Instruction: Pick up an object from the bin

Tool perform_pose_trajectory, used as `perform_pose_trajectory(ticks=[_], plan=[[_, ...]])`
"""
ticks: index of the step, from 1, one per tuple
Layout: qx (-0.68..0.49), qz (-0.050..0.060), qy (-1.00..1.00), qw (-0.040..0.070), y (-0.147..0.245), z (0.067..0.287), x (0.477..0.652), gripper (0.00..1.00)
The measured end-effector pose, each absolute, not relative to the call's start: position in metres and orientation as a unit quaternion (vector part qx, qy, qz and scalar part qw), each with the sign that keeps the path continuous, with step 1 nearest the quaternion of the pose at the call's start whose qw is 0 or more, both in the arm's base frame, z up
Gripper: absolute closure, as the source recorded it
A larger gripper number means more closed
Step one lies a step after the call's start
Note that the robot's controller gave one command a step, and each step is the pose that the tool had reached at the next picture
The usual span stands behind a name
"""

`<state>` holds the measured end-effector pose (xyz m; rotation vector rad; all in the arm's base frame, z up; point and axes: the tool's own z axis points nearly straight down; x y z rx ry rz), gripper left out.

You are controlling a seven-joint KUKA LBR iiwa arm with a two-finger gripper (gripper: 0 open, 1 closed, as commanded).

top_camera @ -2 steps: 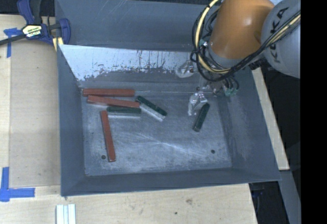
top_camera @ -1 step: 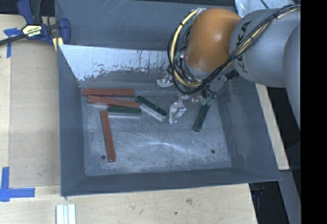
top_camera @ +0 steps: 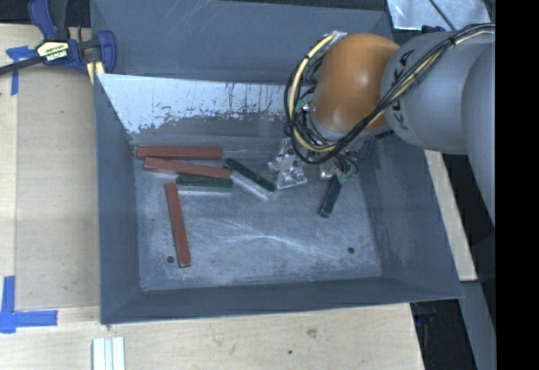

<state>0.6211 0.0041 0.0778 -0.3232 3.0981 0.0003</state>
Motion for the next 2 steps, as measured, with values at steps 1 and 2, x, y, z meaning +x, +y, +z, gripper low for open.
perform_pose_trajectory(ticks=[1,2], plan=[[-0.104,0.000,0.995,0.008,0.0036,0.0752,0.6187,0.00],[-0.104,0.000,0.995,0.014,0.0040,0.0778,0.6212,1.00]])
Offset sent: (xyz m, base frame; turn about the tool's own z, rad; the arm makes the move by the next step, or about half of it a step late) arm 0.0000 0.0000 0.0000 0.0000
